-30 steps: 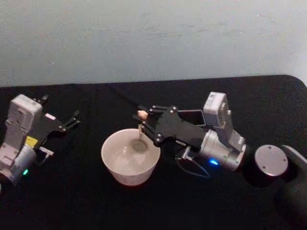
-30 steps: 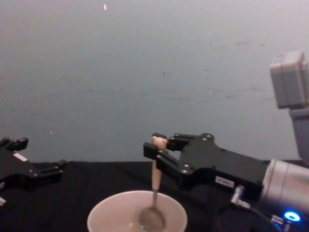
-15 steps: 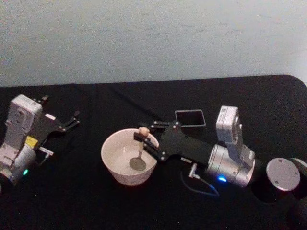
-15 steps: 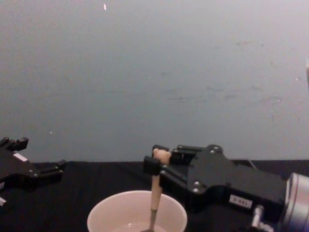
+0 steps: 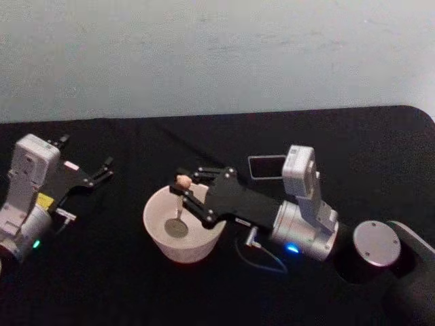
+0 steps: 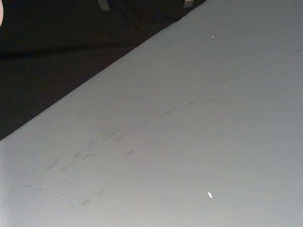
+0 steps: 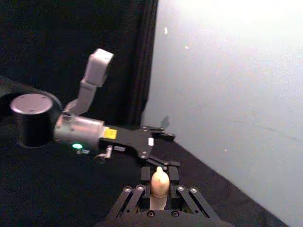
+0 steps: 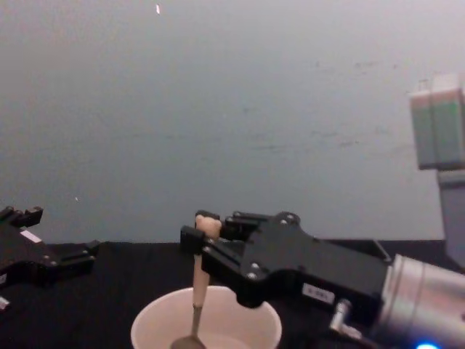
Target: Pick up the stirring spoon with one hand, stir inside the cup, then place it back in its original position.
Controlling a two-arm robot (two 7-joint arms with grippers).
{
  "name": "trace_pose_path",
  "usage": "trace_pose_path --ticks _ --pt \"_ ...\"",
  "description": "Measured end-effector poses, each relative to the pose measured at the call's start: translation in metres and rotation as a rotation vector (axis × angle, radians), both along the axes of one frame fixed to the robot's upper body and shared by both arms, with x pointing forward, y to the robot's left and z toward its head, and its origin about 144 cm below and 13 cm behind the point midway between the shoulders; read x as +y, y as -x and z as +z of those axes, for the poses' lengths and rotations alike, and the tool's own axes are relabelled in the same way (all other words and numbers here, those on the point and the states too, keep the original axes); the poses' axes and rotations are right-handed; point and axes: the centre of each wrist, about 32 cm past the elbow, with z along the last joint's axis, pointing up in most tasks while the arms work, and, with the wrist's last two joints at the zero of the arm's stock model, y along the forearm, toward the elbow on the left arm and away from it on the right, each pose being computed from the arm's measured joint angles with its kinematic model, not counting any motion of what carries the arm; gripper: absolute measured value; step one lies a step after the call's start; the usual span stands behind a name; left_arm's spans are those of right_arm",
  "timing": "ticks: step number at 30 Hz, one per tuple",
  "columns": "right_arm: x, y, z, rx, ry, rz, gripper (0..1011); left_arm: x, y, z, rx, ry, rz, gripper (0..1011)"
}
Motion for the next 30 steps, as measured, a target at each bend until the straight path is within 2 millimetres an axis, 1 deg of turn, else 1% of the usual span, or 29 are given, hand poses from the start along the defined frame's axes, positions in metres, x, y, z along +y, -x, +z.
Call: trace_pose_path --ticks 5,9,18,30 --pt "0.004 -0.008 0.0 -0.003 0.002 -0.033 214 0.0 0.0 0.0 0.0 0.0 0.0 1001" --pt "0.002 -0.013 0.0 -0.003 -0.001 -0.063 214 0.0 0.0 0.0 0.0 0.0 0.0 1001" --pt "-0.003 -0.015 0.0 -0.002 -0.003 -0.093 214 0.0 0.0 0.0 0.0 0.0 0.0 1001" --pt "-0.021 -0.011 0.0 -0.013 0.015 -0.111 214 0.0 0.0 0.0 0.0 0.0 0.0 1001"
